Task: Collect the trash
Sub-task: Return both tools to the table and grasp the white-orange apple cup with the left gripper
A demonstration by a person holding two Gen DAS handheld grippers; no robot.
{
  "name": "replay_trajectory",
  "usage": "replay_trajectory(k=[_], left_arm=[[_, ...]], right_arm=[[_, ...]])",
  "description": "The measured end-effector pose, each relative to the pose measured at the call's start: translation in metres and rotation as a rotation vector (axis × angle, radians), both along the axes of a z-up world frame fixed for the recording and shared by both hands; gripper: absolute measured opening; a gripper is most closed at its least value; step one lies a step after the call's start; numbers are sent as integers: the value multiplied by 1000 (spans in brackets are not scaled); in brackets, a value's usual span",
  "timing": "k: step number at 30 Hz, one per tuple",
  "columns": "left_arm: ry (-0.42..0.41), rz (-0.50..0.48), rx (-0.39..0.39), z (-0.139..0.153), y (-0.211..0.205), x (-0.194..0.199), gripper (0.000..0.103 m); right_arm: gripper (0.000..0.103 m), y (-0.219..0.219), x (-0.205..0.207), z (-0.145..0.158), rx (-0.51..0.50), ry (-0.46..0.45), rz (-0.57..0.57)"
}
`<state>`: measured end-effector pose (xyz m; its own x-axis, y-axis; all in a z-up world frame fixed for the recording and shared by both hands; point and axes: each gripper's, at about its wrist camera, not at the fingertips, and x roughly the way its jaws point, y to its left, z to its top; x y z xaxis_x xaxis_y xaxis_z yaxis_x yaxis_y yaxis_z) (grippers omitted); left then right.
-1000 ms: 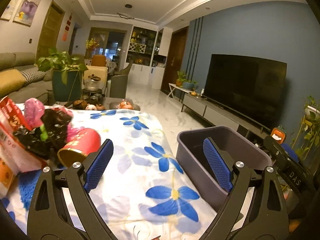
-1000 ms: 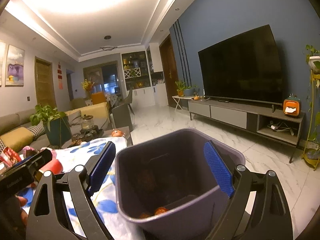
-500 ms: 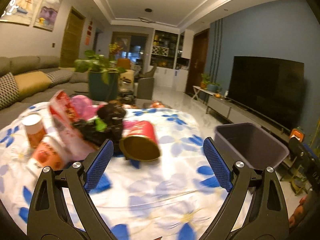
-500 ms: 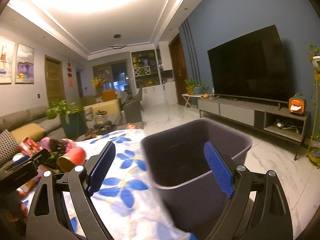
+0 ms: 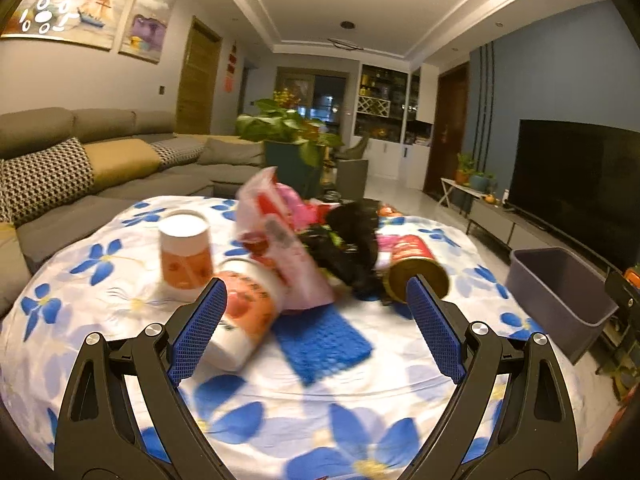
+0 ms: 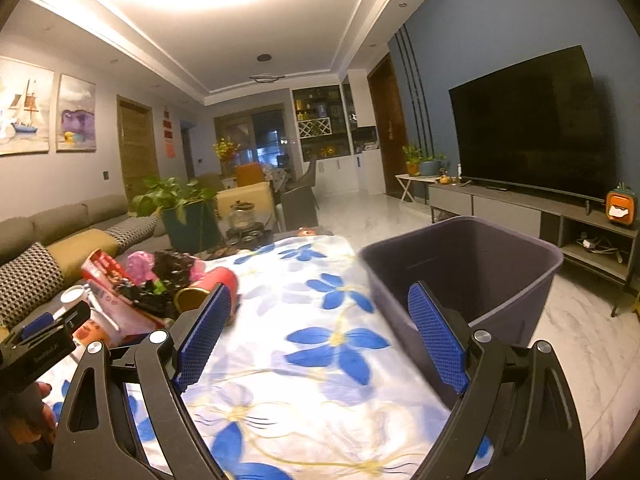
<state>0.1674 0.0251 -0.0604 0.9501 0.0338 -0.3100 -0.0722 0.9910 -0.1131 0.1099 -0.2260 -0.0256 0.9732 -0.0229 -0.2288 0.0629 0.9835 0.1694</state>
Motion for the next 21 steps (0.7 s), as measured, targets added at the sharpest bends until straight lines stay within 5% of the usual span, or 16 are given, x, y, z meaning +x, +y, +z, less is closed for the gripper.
replay_trajectory(k=[12, 18, 21], left_arm=[[25, 17, -36, -15, 59, 4, 90], [112, -17, -76, -28, 74, 25, 89], [175, -52, -95, -38, 75, 37, 78]], right_arm=[[87, 57, 16, -5, -24, 9, 96], [87, 79, 26, -5, -33, 12, 133], [85, 88, 32, -7, -35, 21, 154]])
